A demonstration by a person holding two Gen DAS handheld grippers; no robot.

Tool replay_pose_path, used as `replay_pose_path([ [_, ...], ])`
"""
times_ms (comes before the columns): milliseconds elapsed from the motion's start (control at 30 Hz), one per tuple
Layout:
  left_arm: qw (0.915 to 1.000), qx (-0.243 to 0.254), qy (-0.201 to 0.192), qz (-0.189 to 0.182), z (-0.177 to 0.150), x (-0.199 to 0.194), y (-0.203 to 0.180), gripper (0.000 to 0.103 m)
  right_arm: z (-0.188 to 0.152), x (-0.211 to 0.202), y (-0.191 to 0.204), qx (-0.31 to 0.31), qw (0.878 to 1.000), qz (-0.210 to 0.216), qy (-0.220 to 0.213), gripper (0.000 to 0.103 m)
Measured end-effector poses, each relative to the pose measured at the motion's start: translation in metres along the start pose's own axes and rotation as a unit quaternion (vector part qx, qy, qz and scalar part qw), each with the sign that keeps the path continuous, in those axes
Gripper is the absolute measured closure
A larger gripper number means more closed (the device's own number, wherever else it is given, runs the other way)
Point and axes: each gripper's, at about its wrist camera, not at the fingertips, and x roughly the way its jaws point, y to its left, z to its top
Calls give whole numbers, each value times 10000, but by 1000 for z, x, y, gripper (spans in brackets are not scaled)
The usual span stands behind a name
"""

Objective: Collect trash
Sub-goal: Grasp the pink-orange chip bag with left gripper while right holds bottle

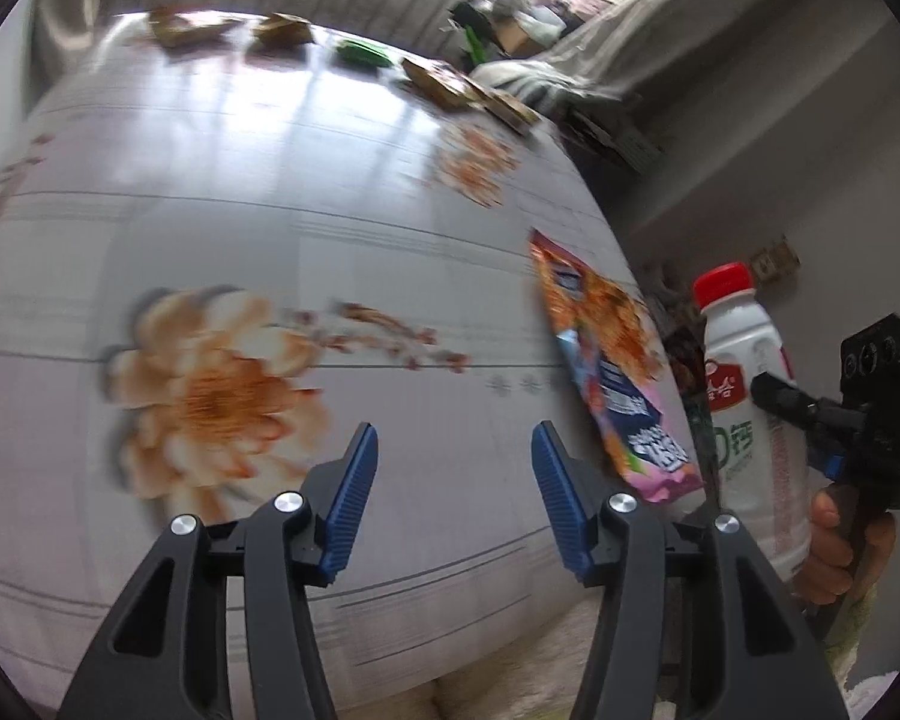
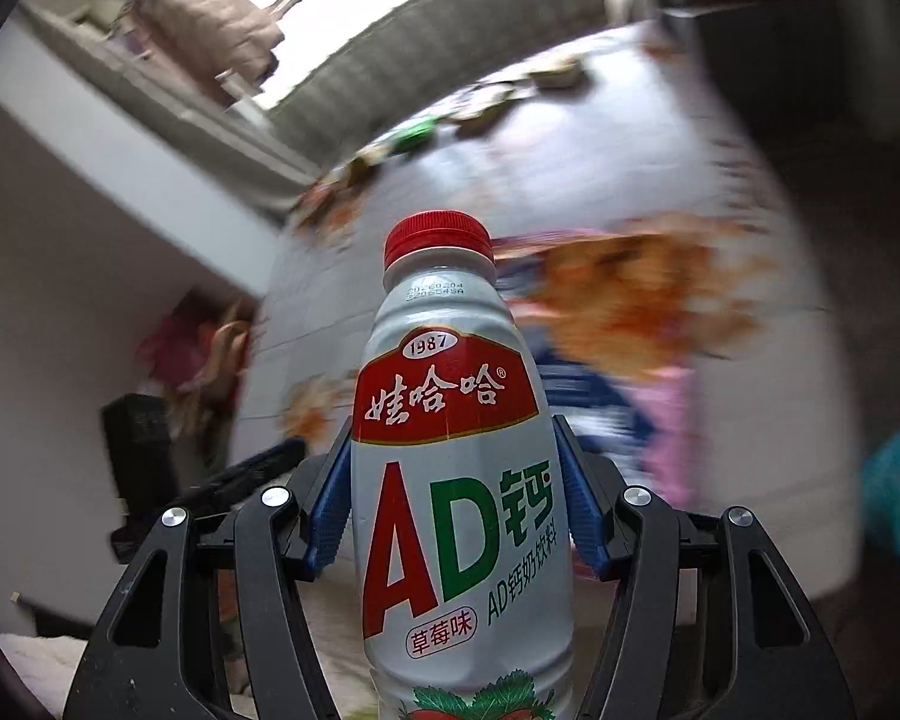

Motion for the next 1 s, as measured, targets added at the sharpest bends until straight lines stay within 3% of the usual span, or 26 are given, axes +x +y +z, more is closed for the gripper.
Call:
replay_pose_path([
  [167, 9990, 69, 282, -347, 6, 24, -24, 51, -13, 9, -40, 531, 9985, -81, 112, 46],
  [633, 9942, -106, 498, -950, 25, 58, -56, 41, -24, 31, -60, 859, 9960, 35, 249, 46],
  [1000, 9961, 68, 595, -644, 41, 100, -73, 40, -32, 26, -70, 889, 9958, 161, 155, 46],
])
